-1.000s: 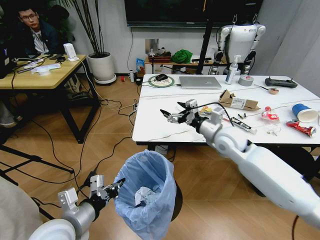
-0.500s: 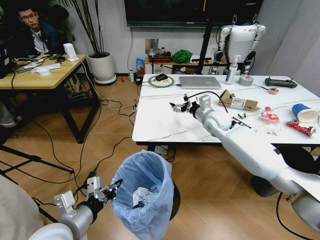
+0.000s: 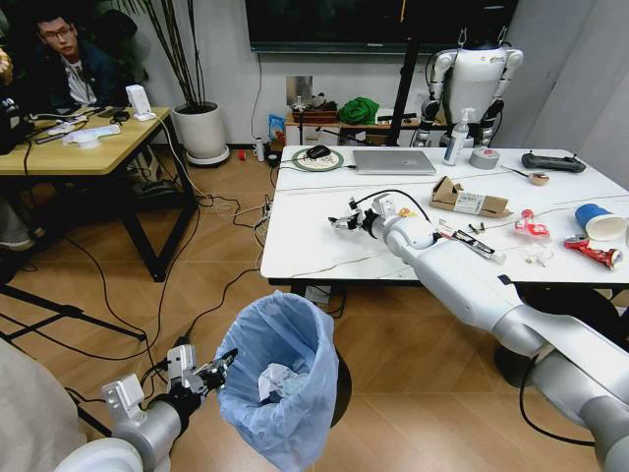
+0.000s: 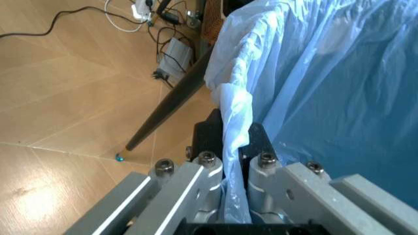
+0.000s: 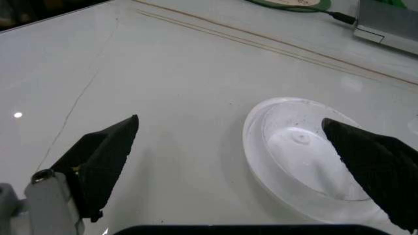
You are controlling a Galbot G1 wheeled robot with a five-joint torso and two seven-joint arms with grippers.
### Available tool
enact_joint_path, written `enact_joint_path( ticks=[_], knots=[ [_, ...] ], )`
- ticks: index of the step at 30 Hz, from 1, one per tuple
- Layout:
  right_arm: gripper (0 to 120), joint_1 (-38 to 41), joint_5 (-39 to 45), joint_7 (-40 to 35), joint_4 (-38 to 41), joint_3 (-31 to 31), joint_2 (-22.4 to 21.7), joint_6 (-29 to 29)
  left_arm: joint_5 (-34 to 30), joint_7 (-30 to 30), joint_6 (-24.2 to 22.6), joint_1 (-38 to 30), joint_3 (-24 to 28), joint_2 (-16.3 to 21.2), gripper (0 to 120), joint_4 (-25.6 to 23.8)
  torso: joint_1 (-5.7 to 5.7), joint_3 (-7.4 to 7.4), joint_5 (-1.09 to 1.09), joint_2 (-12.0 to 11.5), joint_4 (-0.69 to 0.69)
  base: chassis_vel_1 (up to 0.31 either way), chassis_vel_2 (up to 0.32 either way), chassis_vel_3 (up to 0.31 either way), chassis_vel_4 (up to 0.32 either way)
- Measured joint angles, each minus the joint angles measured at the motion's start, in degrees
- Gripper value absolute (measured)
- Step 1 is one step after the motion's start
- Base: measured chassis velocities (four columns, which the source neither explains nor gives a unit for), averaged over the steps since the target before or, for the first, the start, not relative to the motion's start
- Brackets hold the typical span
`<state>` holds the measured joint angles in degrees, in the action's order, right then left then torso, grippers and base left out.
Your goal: Pick up the trash bin and place the trash from the table into it.
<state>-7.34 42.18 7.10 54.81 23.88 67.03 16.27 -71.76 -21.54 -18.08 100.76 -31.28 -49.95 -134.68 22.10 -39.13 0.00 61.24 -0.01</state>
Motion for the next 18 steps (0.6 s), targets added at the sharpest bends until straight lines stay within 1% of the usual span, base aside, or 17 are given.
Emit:
enact_joint_path(
  ticks=[4, 6, 10, 11, 12, 15, 17, 18],
  knots=[
    [99, 0.13, 0.09, 0.82, -0.99, -0.01, 0.34, 0.03, -0.02, 0.02, 0.01, -0.46, 0.31, -0.23, 0, 0.22, 0.00, 0.00, 0.00, 0.00, 0.00, 0.000, 0.000, 0.000, 0.000],
    [95, 0.13, 0.10, 1.65, -1.60, 0.05, 0.51, 0.03, -0.02, 0.02, 0.01, -0.48, 0.35, -0.32, 0, 0.25, 0.00, 0.00, 0.00, 0.00, 0.02, 0.000, 0.000, 0.000, 0.000],
    [79, 0.13, 0.10, 2.27, -2.33, 0.19, 0.42, 0.03, -0.10, 0.02, 0.02, -0.48, 0.34, -0.34, 0, 0.23, 0.00, 0.00, 0.01, 0.00, 0.01, 0.000, 0.000, 0.000, 0.000],
    [79, 0.13, 0.10, 2.27, -2.33, 0.19, 0.42, 0.03, -0.10, 0.02, 0.02, -0.48, 0.34, -0.34, 0, 0.23, 0.00, 0.00, 0.01, 0.00, 0.01, 0.000, 0.000, 0.000, 0.000],
    [76, 0.13, 0.11, 2.31, -2.34, 0.19, 0.33, 0.02, -0.10, 0.02, 0.03, -0.48, 0.34, -0.35, 0, 0.23, 0.00, 0.00, 0.01, 0.00, 0.01, 0.000, 0.000, 0.000, 0.000],
    [64, 0.05, 0.12, 2.33, -2.31, 0.11, 0.12, -0.03, -0.09, 0.02, 0.03, -0.42, 0.34, -0.53, 0, 0.23, 0.00, 0.00, 0.00, 0.00, 0.00, 0.000, 0.000, 0.000, 0.000],
    [54, -0.01, 0.12, 2.33, -2.10, 0.09, -0.18, -0.08, -0.04, 0.03, 0.04, -0.35, 0.36, -0.64, 0, 0.22, 0.00, 0.00, 0.00, 0.00, 0.00, 0.000, 0.000, 0.000, 0.000],
    [52, -0.03, 0.13, 2.33, -2.03, 0.10, -0.29, -0.09, -0.03, 0.02, 0.04, -0.34, 0.36, -0.67, 0, 0.23, 0.00, 0.00, 0.00, 0.00, 0.01, 0.000, 0.000, 0.000, 0.000]
  ],
)
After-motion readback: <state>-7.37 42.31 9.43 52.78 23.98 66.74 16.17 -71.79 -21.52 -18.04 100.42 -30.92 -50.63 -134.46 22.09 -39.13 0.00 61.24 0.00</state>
